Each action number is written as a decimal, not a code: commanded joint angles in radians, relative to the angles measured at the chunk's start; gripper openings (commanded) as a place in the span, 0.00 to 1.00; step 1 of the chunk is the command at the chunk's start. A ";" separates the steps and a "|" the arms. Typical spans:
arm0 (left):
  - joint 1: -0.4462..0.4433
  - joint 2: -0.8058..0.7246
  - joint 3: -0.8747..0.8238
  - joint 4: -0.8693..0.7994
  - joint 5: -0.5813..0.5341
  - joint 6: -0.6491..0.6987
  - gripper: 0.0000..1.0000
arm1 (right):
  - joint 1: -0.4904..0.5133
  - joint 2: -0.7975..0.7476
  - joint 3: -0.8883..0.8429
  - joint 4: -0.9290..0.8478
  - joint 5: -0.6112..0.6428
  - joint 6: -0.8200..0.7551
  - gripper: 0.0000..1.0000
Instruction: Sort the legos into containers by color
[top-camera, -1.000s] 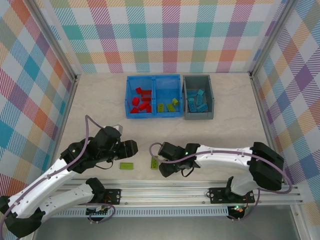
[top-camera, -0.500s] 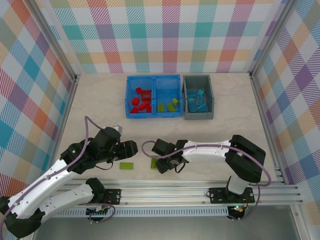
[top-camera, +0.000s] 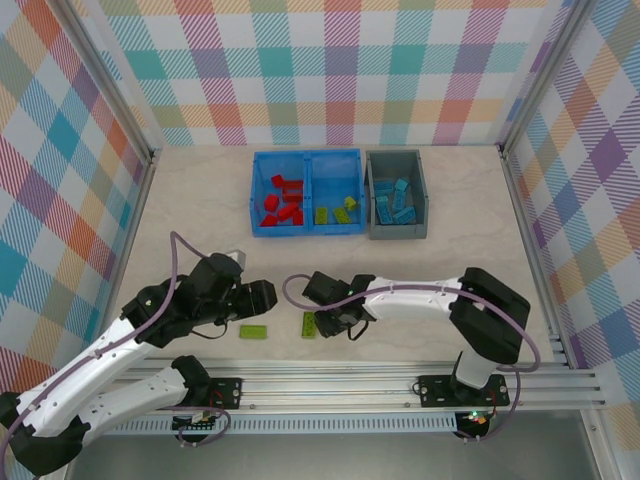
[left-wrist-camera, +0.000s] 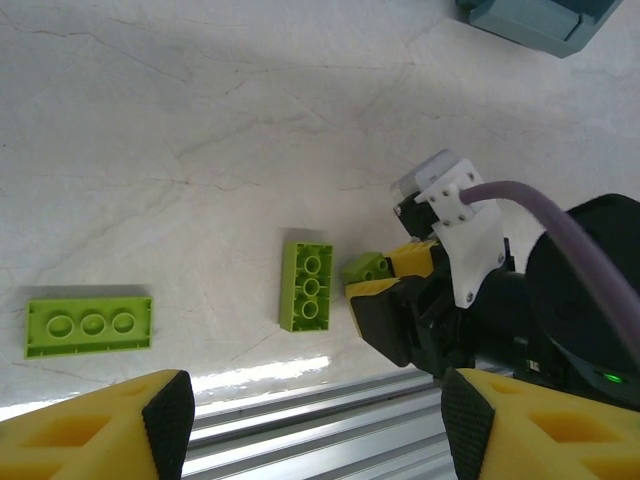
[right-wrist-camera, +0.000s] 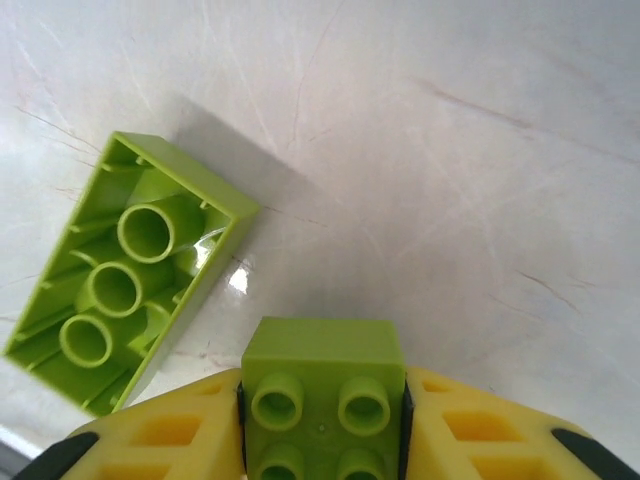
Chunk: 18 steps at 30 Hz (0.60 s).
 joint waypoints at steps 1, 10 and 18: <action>-0.014 0.017 0.016 0.072 0.022 0.008 0.68 | -0.024 -0.116 0.023 -0.075 0.048 0.012 0.36; -0.014 0.249 0.211 0.279 -0.024 0.069 0.69 | -0.367 -0.026 0.408 -0.197 0.041 -0.085 0.36; -0.021 0.450 0.373 0.366 -0.160 0.166 0.68 | -0.529 0.445 0.976 -0.284 -0.007 -0.077 0.35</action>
